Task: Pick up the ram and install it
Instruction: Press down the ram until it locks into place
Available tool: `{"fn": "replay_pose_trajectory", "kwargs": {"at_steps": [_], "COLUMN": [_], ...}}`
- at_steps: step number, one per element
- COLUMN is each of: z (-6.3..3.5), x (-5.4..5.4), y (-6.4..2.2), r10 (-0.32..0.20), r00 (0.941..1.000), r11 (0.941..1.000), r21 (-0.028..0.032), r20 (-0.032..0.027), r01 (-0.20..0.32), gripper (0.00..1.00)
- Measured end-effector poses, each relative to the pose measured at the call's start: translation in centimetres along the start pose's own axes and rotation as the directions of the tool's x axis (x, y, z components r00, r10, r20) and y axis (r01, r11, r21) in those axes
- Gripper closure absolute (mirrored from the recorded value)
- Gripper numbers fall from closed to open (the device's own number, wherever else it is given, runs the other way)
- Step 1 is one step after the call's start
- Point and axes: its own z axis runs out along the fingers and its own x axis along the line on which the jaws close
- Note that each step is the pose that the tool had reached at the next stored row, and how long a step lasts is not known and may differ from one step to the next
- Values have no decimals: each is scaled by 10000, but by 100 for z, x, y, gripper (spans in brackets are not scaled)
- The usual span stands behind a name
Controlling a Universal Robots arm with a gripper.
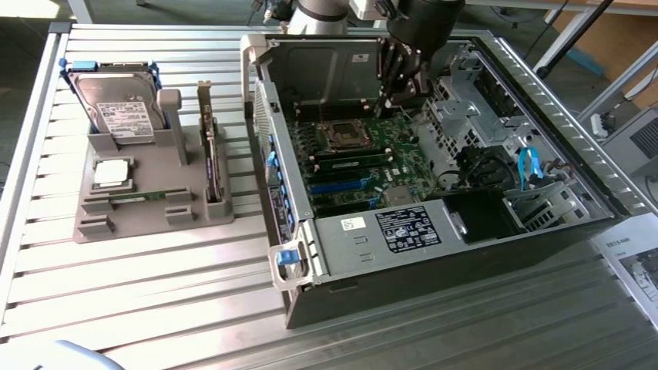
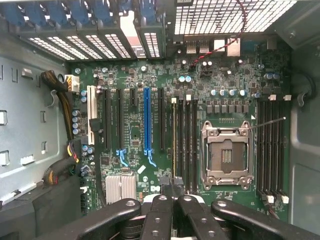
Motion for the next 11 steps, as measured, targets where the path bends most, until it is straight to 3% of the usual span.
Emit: {"fn": "replay_pose_trajectory", "kwargs": {"at_steps": [11], "z": [0], "x": [0], "y": [0], "r10": [0], "r00": [10000], "r11": [10000], "r21": [0], "r20": [1], "r01": [0], "gripper": [90]}}
